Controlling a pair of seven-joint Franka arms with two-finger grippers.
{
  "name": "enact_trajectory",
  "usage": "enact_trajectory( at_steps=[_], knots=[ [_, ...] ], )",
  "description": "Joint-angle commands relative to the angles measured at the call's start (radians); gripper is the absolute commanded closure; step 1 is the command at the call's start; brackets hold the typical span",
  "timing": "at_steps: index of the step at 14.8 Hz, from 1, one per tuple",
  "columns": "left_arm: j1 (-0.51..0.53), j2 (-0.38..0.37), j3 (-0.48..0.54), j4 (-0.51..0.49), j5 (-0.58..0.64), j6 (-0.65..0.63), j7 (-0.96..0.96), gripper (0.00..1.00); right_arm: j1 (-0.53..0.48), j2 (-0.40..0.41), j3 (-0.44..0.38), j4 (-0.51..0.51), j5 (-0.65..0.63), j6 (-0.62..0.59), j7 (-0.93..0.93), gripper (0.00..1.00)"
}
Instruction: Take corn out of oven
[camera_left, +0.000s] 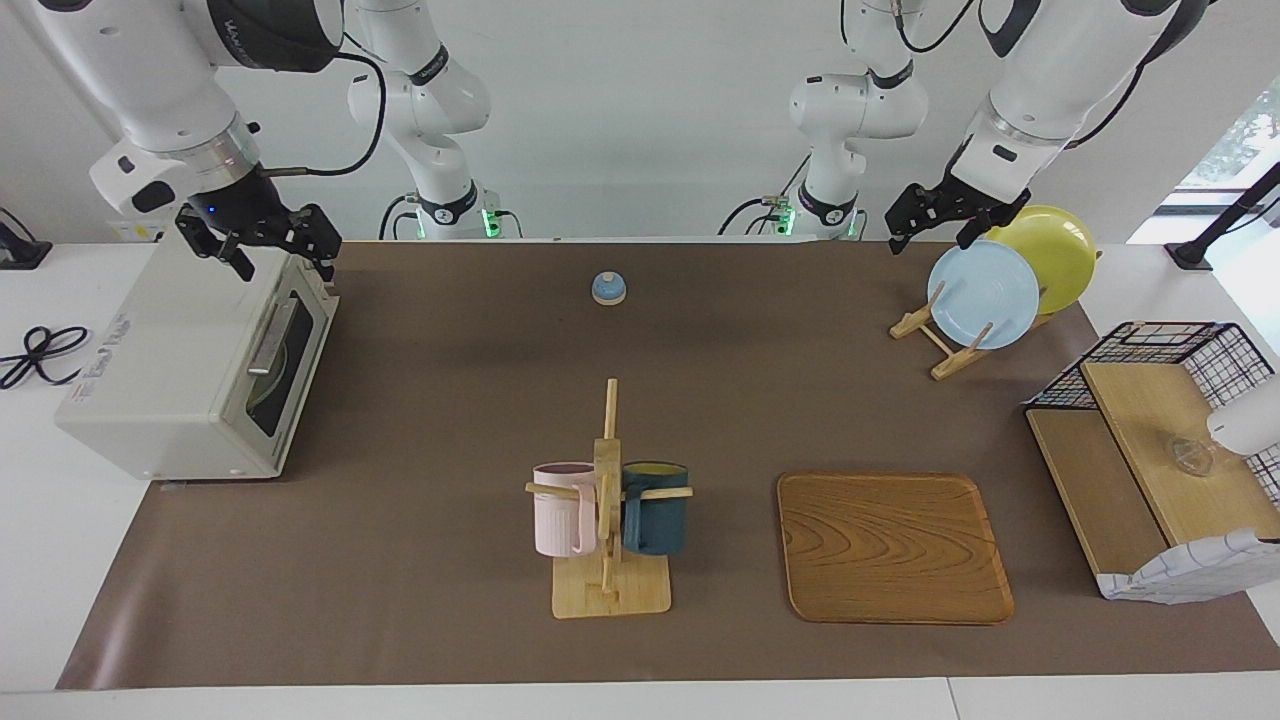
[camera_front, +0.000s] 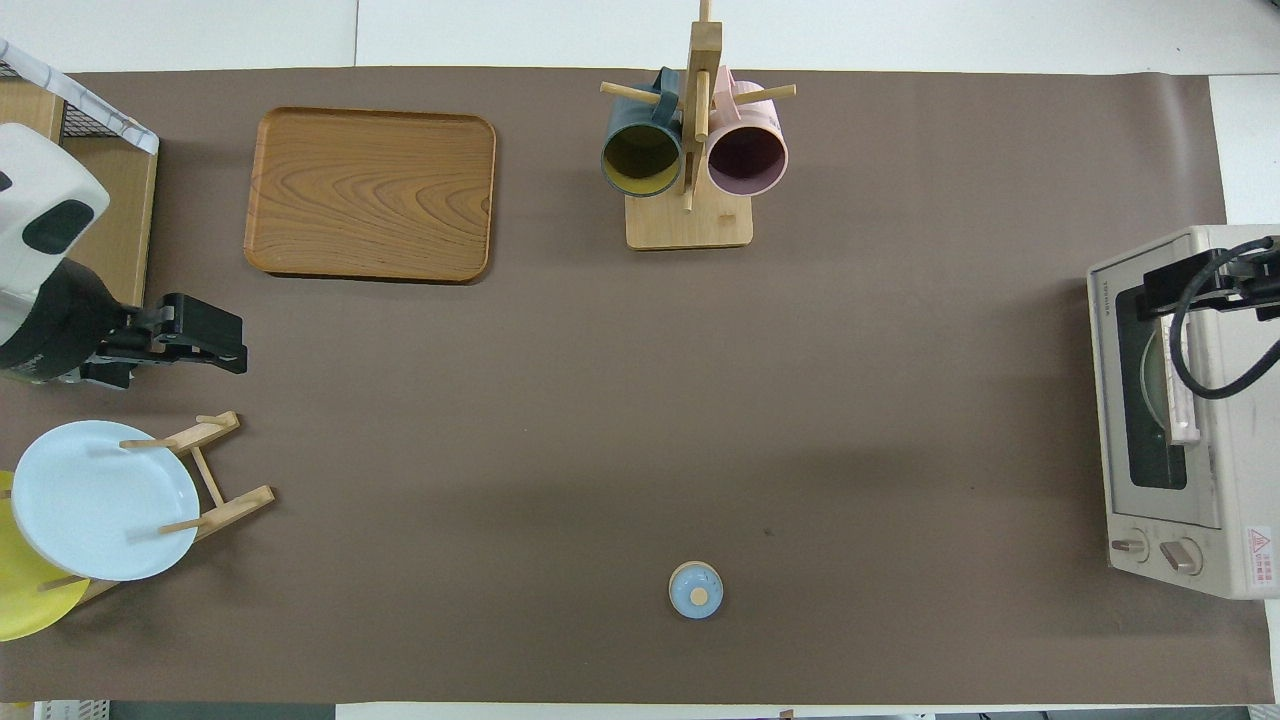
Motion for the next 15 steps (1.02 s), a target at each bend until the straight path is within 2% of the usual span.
enact_trajectory(
  at_steps=[1,10,13,14,15],
  knots=[
    [0.013,-0.005,-0.009,0.005,0.009,-0.018,0.001,0.00,-0.012,0.006,0.007,0.008,0.008,0.011,0.016,0.00],
    [0.015,-0.005,-0.007,0.005,0.011,-0.015,0.003,0.00,0.000,-0.010,0.007,-0.013,0.007,-0.005,0.013,0.00],
    [0.015,-0.005,-0.007,0.005,0.011,-0.014,0.001,0.00,0.001,-0.033,0.007,-0.064,0.005,-0.019,0.009,0.02],
    [0.015,-0.005,-0.007,0.005,0.011,-0.014,0.001,0.00,0.003,-0.048,0.007,-0.087,-0.010,-0.014,0.014,0.31],
    [0.015,-0.005,-0.007,0.005,0.011,-0.014,0.001,0.00,0.003,-0.056,0.007,-0.111,-0.015,0.010,0.012,0.65]
  ],
)
